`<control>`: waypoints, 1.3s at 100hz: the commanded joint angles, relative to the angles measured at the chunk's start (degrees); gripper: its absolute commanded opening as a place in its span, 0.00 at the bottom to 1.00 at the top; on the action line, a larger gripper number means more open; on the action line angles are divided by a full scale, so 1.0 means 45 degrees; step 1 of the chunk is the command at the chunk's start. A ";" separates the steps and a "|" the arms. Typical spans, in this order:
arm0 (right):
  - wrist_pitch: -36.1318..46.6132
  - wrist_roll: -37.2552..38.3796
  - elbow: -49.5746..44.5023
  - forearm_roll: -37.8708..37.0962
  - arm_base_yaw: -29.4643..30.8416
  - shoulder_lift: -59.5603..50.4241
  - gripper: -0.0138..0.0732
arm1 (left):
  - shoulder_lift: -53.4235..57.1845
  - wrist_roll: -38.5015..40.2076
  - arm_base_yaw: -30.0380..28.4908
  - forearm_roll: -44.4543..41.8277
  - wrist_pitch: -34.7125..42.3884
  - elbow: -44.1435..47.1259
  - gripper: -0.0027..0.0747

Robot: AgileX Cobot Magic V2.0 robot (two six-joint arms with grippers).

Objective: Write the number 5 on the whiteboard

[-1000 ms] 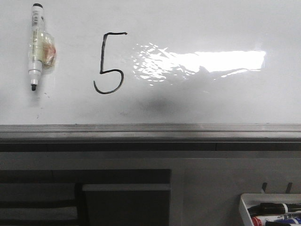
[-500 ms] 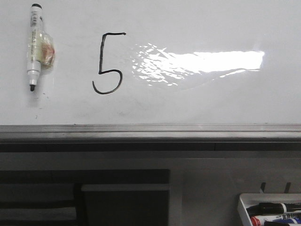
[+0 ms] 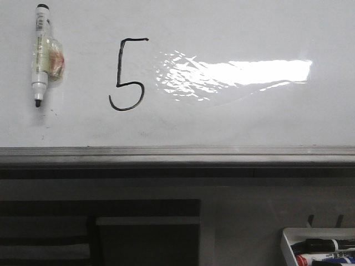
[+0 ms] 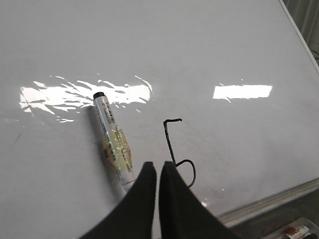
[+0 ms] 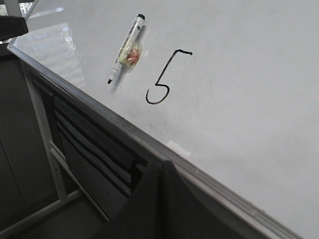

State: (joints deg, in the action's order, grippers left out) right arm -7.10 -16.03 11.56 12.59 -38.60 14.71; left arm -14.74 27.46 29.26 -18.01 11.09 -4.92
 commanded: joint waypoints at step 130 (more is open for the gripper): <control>0.0915 -0.0086 0.0330 -0.0115 0.0075 0.0054 0.09 | 0.3731 -0.5136 -0.6484 0.4632 -0.5797 0.1366 0.01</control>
State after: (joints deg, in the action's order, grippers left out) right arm -7.10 -16.03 11.56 12.59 -38.60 14.71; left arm 0.34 1.65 0.29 4.75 -15.14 0.21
